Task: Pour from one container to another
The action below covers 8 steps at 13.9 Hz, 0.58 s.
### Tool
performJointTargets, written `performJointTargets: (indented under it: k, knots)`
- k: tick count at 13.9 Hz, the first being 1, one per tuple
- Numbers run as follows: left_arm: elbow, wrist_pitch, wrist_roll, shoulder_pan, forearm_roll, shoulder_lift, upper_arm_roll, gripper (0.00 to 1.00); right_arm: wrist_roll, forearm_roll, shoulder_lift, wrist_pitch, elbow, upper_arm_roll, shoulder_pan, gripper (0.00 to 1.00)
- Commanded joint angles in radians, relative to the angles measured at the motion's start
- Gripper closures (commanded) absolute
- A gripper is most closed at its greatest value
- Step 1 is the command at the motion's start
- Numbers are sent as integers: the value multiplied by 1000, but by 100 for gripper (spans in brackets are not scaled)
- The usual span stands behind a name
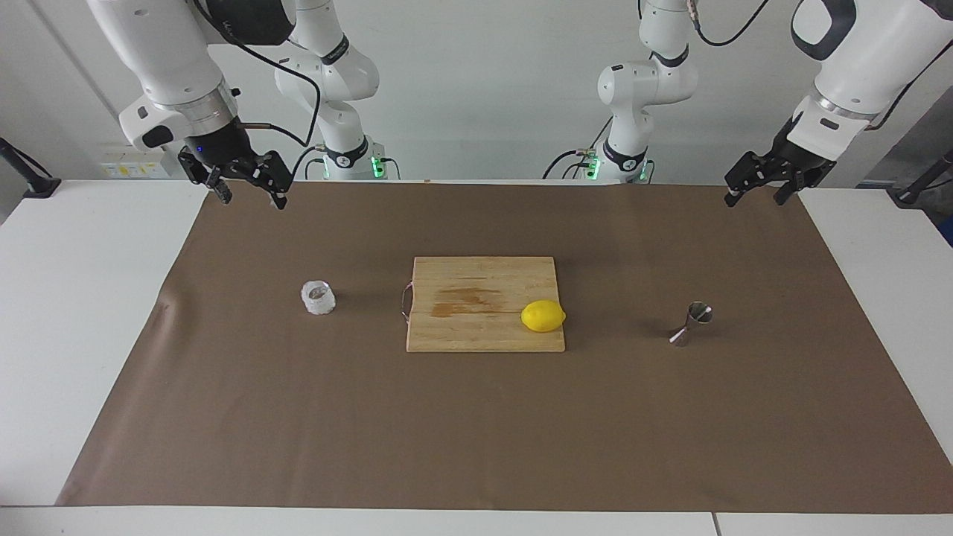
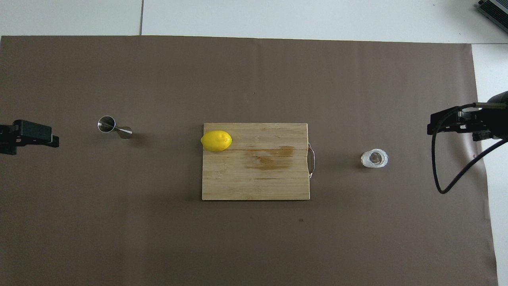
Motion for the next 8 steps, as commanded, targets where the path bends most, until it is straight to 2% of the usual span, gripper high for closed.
performJointTargets:
  k: [1,3,5,8]
  knots:
    - [-14,9,-96,50,-104,56,-4,0,6,2,-22,7,-26,-1,-3,0]
    - [-16,-18,-111,73,-121,123,-5,0,6,2,-22,7,-26,-1,-3,0]
    - [-14,-32,-154,110,-189,179,-5,0,6,2,-22,7,-26,-1,-3,0]
    - [-4,-128,-335,168,-284,234,-5,0,7,2,-22,7,-26,-1,-3,0]
